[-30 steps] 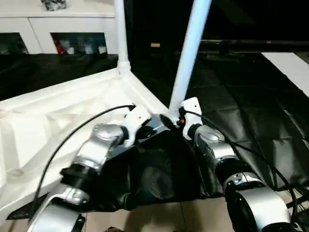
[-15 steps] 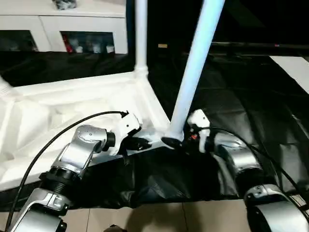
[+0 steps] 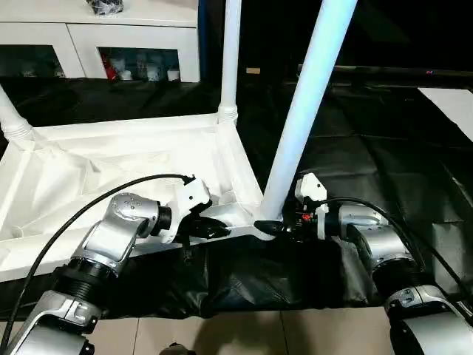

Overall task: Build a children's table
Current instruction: Rotate leg to tighten

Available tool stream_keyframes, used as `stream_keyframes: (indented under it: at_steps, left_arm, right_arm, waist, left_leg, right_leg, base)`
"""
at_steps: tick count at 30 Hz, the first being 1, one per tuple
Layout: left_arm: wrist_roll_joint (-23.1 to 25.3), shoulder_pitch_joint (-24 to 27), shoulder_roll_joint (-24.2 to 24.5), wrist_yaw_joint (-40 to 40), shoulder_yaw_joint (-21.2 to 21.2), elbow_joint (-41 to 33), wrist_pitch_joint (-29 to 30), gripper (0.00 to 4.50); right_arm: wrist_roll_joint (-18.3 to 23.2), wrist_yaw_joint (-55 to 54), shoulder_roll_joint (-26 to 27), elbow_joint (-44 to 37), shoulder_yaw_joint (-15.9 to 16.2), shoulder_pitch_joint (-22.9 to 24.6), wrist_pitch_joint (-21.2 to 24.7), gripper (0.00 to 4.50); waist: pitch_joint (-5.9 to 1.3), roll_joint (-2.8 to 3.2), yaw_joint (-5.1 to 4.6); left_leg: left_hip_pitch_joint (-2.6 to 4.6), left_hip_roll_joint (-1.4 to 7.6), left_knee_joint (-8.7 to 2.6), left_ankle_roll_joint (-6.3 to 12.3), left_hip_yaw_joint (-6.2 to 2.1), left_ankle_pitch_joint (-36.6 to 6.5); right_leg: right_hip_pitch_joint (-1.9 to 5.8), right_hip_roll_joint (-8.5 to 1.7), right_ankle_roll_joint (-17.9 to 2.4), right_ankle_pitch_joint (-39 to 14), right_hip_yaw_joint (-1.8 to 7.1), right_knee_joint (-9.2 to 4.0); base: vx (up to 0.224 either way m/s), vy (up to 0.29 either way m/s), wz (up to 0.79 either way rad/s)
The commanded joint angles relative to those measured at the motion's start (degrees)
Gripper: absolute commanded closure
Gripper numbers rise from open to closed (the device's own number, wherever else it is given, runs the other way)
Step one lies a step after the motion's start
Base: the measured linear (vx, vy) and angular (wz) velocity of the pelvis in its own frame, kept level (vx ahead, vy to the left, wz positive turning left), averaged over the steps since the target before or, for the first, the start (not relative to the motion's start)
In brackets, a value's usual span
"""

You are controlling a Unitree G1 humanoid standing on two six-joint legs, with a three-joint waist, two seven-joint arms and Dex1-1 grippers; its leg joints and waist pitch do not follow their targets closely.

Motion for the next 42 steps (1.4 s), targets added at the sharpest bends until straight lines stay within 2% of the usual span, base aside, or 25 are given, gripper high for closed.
stream_keyframes:
  at_steps: [1,5,6,8,9,10,11,13,17,18,20,22,24,25,27,28,29,30,31,32,33,35,36,42]
  left_arm:
    - [-0.95,-2.24,-2.17,4.59,1.4,-1.88,-1.01,4.5]
    - [0.02,-2.58,-3.68,8.54,2.12,-1.39,-0.86,4.5]
    - [1.13,-2.88,-4.84,11.68,2.25,-0.88,-1.04,4.5]
    - [1.45,-2.99,-5.26,12.73,2.31,-0.74,-0.82,4.5]
    - [1.83,-3.31,-6.01,14.43,2.51,-0.45,-0.14,4.5]
    - [2.4,-3.99,-7.5,17.52,2.97,0.14,0.9,4.5]
    - [3.04,-5.28,-10.77,22.77,3.68,1.04,2.78,4.5]
    - [3.5,-6.29,-13.32,26.21,3.85,1.86,3.68,4.5]
    - [4.6,-7.8,-16.57,30.9,3.73,4.07,3.23,4.5]
    - [5.09,-8.18,-17.82,31.93,3.07,4.9,2.56,4.5]
    - [5.31,-8.33,-18.52,32.35,2.65,5.31,2.18,4.5]
    - [5.9,-8.69,-19.24,32.52,2.41,5.51,1.95,4.5]
    - [5.61,-8.37,-18.54,31.25,2.13,4.81,1.9,4.5]
    - [5.58,-8.3,-18.36,30.96,2.01,4.69,1.86,4.5]
    - [5.53,-7.65,-16.98,29.64,1.8,3.88,1.29,4.5]
    - [5.49,-7.56,-16.85,29.5,1.79,3.81,1.2,4.5]
    - [5.32,-7.07,-16.0,28.39,1.75,3.21,0.84,4.5]
    - [5.3,-7.01,-15.9,28.26,1.74,3.14,0.79,4.5]
    - [4.75,-5.92,-14.05,25.35,1.73,1.96,-0.49,4.5]
    - [4.75,-5.92,-14.05,25.35,1.73,1.96,-0.49,4.5]
    - [4.3,-4.86,-12.01,22.26,1.74,0.97,-1.3,4.5]
    - [3.76,-4.19,-10.62,19.97,1.75,0.37,-1.89,4.5]
    - [3.41,-3.85,-9.69,18.47,1.68,0.1,-2.23,4.5]
    - [1.14,-2.82,-6.15,12.15,1.61,-2.02,-2.24,4.5]
  right_arm:
    - [-0.34,4.98,3.2,-1.35,5.33,1.58,0.74,1.73]
    - [-0.33,0.43,4.66,-1.13,3.92,1.32,1.04,1.77]
    - [-1.03,-6.42,6.35,0.87,2.4,0.18,2.56,1.78]
    - [-1.32,-8.66,6.87,1.62,1.96,-0.18,2.86,1.78]
    - [-1.94,-12.01,7.61,2.7,1.48,-0.61,2.25,1.78]
    - [-2.39,-17.32,8.94,4.58,0.49,-1.46,2.51,1.78]
    - [-2.93,-28.56,11.87,8.12,-1.65,-3.5,3.0,1.78]
    - [-2.55,-37.11,14.26,10.69,-3.66,-5.52,3.84,1.78]
    - [-1.39,-45.62,17.51,13.17,-6.22,-8.29,3.78,1.78]
    - [-1.29,-46.83,18.89,13.83,-6.46,-9.28,3.36,1.78]
    - [-1.73,-46.82,19.44,14.11,-6.03,-9.67,2.75,1.78]
    - [-3.76,-45.4,19.73,15.25,-4.5,-10.56,-0.04,1.22]
    - [-2.65,-43.88,19.24,15.36,-5.39,-10.78,0.42,1.08]
    - [-2.32,-43.58,19.11,15.38,-5.66,-10.82,0.59,1.02]
    - [-2.41,-42.87,17.69,15.32,-5.78,-10.89,0.3,0.87]
    - [-2.52,-42.73,17.4,15.37,-5.73,-10.89,0.17,0.62]
    - [-3.33,-42.26,16.44,15.42,-5.14,-10.75,-0.25,0.6]
    - [-3.42,-42.2,16.33,15.41,-5.08,-10.73,-0.31,0.58]
    - [-4.78,-41.14,14.16,15.31,-4.15,-10.34,-1.45,0.5]
    - [-4.78,-41.14,14.16,15.31,-4.15,-10.34,-1.45,0.33]
    - [-4.85,-39.06,12.24,15.21,-4.25,-10.09,-2.17,0.33]
    - [-5.05,-37.28,10.81,15.16,-4.12,-9.94,-2.81,0.33]
    - [-5.15,-35.46,9.76,15.05,-3.91,-9.75,-3.22,0.33]
    - [-4.73,-25.77,5.05,13.89,-3.03,-8.54,-4.87,0.33]
  waist:
    - [-4.2,0.44,-0.05]
    - [-4.11,0.52,-0.18]
    - [-4.01,0.52,-0.34]
    - [-3.98,0.42,-0.49]
    - [-4.0,0.46,-0.56]
    - [-3.95,0.5,-0.69]
    - [-3.89,0.32,-1.19]
    - [-4.0,0.39,-1.81]
    - [-4.22,0.3,-2.1]
    - [-4.39,0.31,-1.98]
    - [-4.39,0.22,-1.84]
    - [-4.56,0.44,-1.61]
    - [-4.59,0.46,-1.63]
    - [-4.59,0.52,-1.61]
    - [-4.5,0.27,-1.57]
    - [-4.46,0.25,-1.62]
    - [-4.43,-0.08,-1.69]
    - [-4.41,0.19,-1.62]
    - [-4.36,-0.64,-1.78]
    - [-4.39,-0.22,-1.63]
    - [-4.34,-0.51,-1.66]
    - [-4.32,-0.55,-1.82]
    - [-4.3,-0.48,-1.77]
    - [-4.27,-0.27,-1.37]
  left_leg:
    - [1.65,2.75,-4.12,0.82,-1.32,-14.72]
    - [1.78,2.77,-4.23,0.3,-1.38,-15.82]
    - [1.87,2.71,-4.3,-0.16,-1.44,-16.42]
    - [1.83,2.63,-4.39,-0.78,-1.69,-17.41]
    - [1.97,2.68,-4.39,-1.07,-1.71,-17.82]
    - [2.06,2.68,-4.39,-1.26,-1.62,-18.11]
    - [1.98,2.57,-4.44,-1.98,-1.73,-18.26]
    - [2.1,2.41,-4.4,-2.65,-1.86,-18.68]
    - [1.87,2.17,-4.1,-1.33,-1.52,-17.24]
    - [1.63,2.17,-4.06,-0.89,-1.55,-15.97]
    - [1.6,2.22,-4.05,-0.51,-1.45,-15.18]
    - [1.42,2.29,-3.97,0.15,-1.38,-13.28]
    - [1.32,2.23,-3.91,0.86,-1.3,-12.42]
    - [1.35,2.26,-3.9,0.97,-1.28,-12.53]
    - [1.35,2.28,-3.94,1.25,-1.29,-12.92]
    - [1.36,2.29,-3.94,1.23,-1.26,-13.04]
    - [1.32,2.3,-3.96,1.18,-1.24,-13.26]
    - [1.37,2.35,-3.99,1.06,-1.32,-13.63]
    - [1.32,2.37,-3.99,1.2,-1.21,-13.7]
    - [1.21,2.41,-3.99,1.17,-1.34,-13.29]
    - [1.29,2.45,-3.96,1.33,-1.33,-12.97]
    - [1.03,2.43,-3.93,1.68,-1.35,-12.51]
    - [1.25,2.45,-3.84,1.82,-1.22,-12.31]
    - [1.39,2.53,-3.8,2.42,-1.07,-11.92]
  right_leg:
    - [2.18,-4.64,-12.15,-15.93,2.41,-4.31]
    - [2.03,-4.59,-12.0,-16.89,2.42,-4.49]
    - [1.9,-4.6,-11.82,-17.84,2.47,-4.58]
    - [2.09,-4.88,-11.0,-20.58,2.38,-4.85]
    - [1.84,-4.89,-10.58,-21.5,2.44,-4.96]
    - [1.66,-4.82,-10.57,-21.69,2.49,-5.08]
    - [1.74,-4.8,-10.52,-22.41,2.42,-4.96]
    - [1.62,-4.86,-9.89,-23.75,2.38,-5.23]
    - [1.62,-4.55,-9.63,-20.16,2.5,-5.18]
    - [1.91,-4.66,-9.82,-18.47,2.46,-4.96]
    - [1.91,-4.59,-9.94,-16.97,2.43,-4.9]
    - [2.17,-4.53,-10.76,-12.74,2.41,-4.38]
    - [2.37,-4.44,-11.77,-10.16,2.36,-4.1]
    - [2.37,-4.51,-11.94,-10.08,2.38,-4.1]
    - [2.43,-4.59,-11.97,-11.2,2.38,-4.19]
    - [2.39,-4.58,-11.91,-11.61,2.4,-4.24]
    - [2.43,-4.59,-11.72,-12.46,2.38,-4.34]
    - [2.34,-4.69,-11.58,-13.45,2.38,-4.37]
    - [2.33,-4.65,-11.36,-13.99,2.37,-4.5]
    - [2.44,-4.81,-11.35,-14.35,2.35,-4.28]
    - [2.36,-4.83,-11.24,-14.38,2.36,-4.32]
    - [2.5,-4.94,-11.16,-14.51,2.4,-4.22]
    - [2.27,-4.87,-11.33,-14.35,2.47,-4.22]
    - [2.25,-4.62,-12.74,-12.18,2.45,-3.93]
  base:
    - [0.0,0.0,0.0]
    - [0.0,0.0,0.0]
    - [0.0,0.0,0.0]
    - [0.0,0.0,0.0]
    - [0.0,0.0,0.0]
    - [0.0,0.0,0.0]
    - [0.0,0.0,0.0]
    - [0.0,0.0,0.0]
    - [0.0,0.0,0.0]
    - [0.0,0.0,0.0]
    - [0.0,0.0,0.0]
    - [0.0,0.0,0.0]
    - [0.0,0.0,0.0]
    - [0.0,0.0,0.0]
    - [0.0,0.0,0.0]
    - [0.0,0.0,0.0]
    - [0.0,0.0,0.0]
    - [0.0,0.0,0.0]
    - [0.0,0.0,0.0]
    - [0.0,0.0,0.0]
    - [0.0,0.0,0.0]
    - [0.0,0.0,0.0]
    - [0.0,0.0,0.0]
    - [0.0,0.0,0.0]
